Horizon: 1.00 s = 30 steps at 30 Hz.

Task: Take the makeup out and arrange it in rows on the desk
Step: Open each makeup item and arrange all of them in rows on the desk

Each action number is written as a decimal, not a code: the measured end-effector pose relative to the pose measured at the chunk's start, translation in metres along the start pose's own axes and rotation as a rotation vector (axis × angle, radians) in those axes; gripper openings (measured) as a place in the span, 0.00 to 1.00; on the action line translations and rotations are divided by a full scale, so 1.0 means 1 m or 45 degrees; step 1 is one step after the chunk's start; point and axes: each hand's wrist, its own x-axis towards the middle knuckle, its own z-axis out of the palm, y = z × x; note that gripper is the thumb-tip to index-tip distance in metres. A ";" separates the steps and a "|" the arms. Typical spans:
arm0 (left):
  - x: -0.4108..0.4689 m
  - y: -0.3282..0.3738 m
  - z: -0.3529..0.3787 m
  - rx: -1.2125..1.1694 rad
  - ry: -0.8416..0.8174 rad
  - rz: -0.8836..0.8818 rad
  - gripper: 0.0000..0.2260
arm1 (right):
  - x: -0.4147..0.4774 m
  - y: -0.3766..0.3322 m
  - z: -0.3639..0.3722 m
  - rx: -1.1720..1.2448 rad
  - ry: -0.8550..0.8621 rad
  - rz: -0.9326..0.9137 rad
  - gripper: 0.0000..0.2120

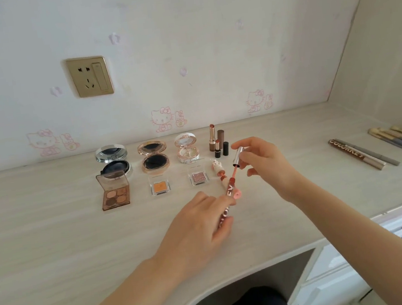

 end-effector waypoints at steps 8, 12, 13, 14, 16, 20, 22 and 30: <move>0.040 0.018 0.036 0.145 -0.134 0.221 0.22 | 0.023 0.003 -0.033 -0.202 -0.003 0.054 0.16; 0.054 0.016 0.046 0.255 -0.157 0.300 0.24 | 0.030 0.006 -0.044 -0.308 -0.030 0.054 0.12; 0.056 0.015 0.047 0.283 -0.144 0.325 0.23 | 0.031 0.007 -0.046 -0.322 -0.035 0.050 0.11; 0.059 0.015 0.049 0.307 -0.124 0.352 0.23 | 0.033 0.007 -0.048 -0.333 -0.037 0.049 0.09; 0.062 0.013 0.052 0.337 -0.082 0.398 0.23 | 0.036 0.008 -0.051 -0.344 -0.057 0.058 0.08; 0.065 0.008 0.057 0.388 -0.003 0.442 0.23 | 0.044 0.011 -0.051 -0.367 -0.080 0.102 0.08; 0.065 0.005 0.058 0.407 0.038 0.445 0.23 | 0.049 0.013 -0.048 -0.375 -0.073 0.122 0.09; 0.064 0.000 0.057 0.490 0.053 0.322 0.24 | 0.068 0.023 -0.034 -0.472 -0.096 0.082 0.10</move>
